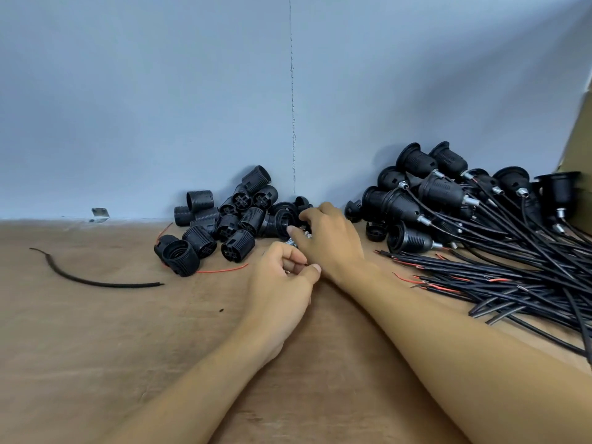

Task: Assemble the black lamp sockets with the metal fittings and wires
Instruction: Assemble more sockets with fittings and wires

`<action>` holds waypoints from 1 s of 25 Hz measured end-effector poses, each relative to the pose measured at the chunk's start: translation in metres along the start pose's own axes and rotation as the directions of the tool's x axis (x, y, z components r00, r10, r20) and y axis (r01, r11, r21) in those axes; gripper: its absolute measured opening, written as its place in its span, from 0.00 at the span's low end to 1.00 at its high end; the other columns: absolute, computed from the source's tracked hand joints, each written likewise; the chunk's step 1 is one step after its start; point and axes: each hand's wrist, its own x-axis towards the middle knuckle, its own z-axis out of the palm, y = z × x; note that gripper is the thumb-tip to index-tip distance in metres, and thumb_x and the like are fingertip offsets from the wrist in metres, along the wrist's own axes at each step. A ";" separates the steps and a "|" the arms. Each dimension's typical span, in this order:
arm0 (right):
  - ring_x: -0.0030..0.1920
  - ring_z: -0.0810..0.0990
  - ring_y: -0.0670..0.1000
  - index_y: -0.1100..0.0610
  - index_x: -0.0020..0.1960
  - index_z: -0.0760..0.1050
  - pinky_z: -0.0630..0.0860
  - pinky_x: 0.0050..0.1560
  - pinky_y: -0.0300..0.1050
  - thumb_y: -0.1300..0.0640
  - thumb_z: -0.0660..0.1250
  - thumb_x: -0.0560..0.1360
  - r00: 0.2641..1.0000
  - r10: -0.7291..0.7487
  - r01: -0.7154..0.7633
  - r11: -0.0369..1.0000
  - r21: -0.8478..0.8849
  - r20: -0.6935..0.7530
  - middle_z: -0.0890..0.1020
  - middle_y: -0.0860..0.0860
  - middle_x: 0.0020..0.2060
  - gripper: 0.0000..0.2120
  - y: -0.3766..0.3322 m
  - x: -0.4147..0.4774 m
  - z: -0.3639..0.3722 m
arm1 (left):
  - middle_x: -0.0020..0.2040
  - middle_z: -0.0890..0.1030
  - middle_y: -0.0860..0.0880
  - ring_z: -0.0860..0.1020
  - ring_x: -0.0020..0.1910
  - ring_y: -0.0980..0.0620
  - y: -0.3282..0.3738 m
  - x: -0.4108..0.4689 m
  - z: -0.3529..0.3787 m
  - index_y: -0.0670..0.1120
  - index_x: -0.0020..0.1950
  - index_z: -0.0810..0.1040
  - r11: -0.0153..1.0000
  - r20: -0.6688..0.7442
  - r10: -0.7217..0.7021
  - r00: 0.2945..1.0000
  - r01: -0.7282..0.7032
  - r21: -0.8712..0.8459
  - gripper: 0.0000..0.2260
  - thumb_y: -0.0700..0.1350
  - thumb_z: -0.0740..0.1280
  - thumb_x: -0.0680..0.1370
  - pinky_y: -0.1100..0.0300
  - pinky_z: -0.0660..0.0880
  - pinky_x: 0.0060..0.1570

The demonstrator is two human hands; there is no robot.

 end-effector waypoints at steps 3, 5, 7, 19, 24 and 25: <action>0.66 0.71 0.58 0.57 0.66 0.74 0.68 0.64 0.53 0.38 0.64 0.77 0.996 0.038 -0.031 0.996 -0.087 0.081 0.75 0.56 0.62 0.27 -0.016 0.011 0.016 | 0.37 0.78 0.49 0.76 0.35 0.50 -0.002 0.004 -0.005 0.48 0.44 0.77 1.000 -0.103 -0.021 0.995 0.020 -0.014 0.08 0.37 0.73 0.74 0.50 0.76 0.43; 0.62 0.74 0.59 0.57 0.58 0.78 0.70 0.59 0.54 0.41 0.64 0.78 0.998 0.061 -0.058 0.993 -0.107 0.033 0.79 0.56 0.57 0.21 -0.021 0.019 0.022 | 0.38 0.79 0.49 0.77 0.37 0.50 -0.003 0.007 -0.012 0.48 0.43 0.77 1.000 -0.159 -0.021 0.987 0.022 0.006 0.08 0.37 0.73 0.74 0.49 0.77 0.43; 0.55 0.78 0.60 0.56 0.48 0.80 0.71 0.50 0.51 0.45 0.63 0.79 0.994 0.110 -0.110 0.993 -0.032 -0.020 0.83 0.55 0.48 0.15 -0.021 0.021 0.024 | 0.39 0.80 0.49 0.77 0.37 0.51 -0.002 0.010 -0.020 0.49 0.43 0.77 0.999 -0.223 0.001 0.975 0.007 0.037 0.08 0.37 0.72 0.73 0.54 0.74 0.40; 0.40 0.80 0.50 0.51 0.39 0.79 0.76 0.39 0.46 0.41 0.69 0.72 0.956 -0.037 0.080 0.987 -0.136 0.291 0.81 0.46 0.36 0.13 0.011 -0.040 -0.073 | 0.46 0.77 0.54 0.76 0.45 0.54 0.004 0.009 -0.024 0.55 0.43 0.72 0.911 -0.210 0.107 0.972 -0.011 0.411 0.13 0.37 0.70 0.71 0.64 0.66 0.36; 0.43 0.81 0.53 0.51 0.43 0.79 0.79 0.43 0.48 0.38 0.68 0.74 0.902 0.042 0.052 0.977 -0.205 0.429 0.80 0.50 0.43 0.16 0.009 -0.050 -0.092 | 0.49 0.73 0.54 0.72 0.55 0.50 0.002 0.004 -0.021 0.54 0.52 0.78 0.743 -0.095 0.203 0.975 -0.090 0.663 0.12 0.41 0.68 0.71 0.56 0.71 0.47; 0.46 0.81 0.53 0.50 0.45 0.80 0.79 0.46 0.48 0.41 0.68 0.75 0.930 0.013 0.049 0.986 -0.159 0.367 0.81 0.50 0.46 0.12 0.006 -0.045 -0.087 | 0.50 0.73 0.54 0.71 0.55 0.50 0.001 0.004 -0.021 0.54 0.55 0.79 0.700 -0.073 0.213 0.974 -0.100 0.707 0.13 0.42 0.68 0.72 0.56 0.71 0.49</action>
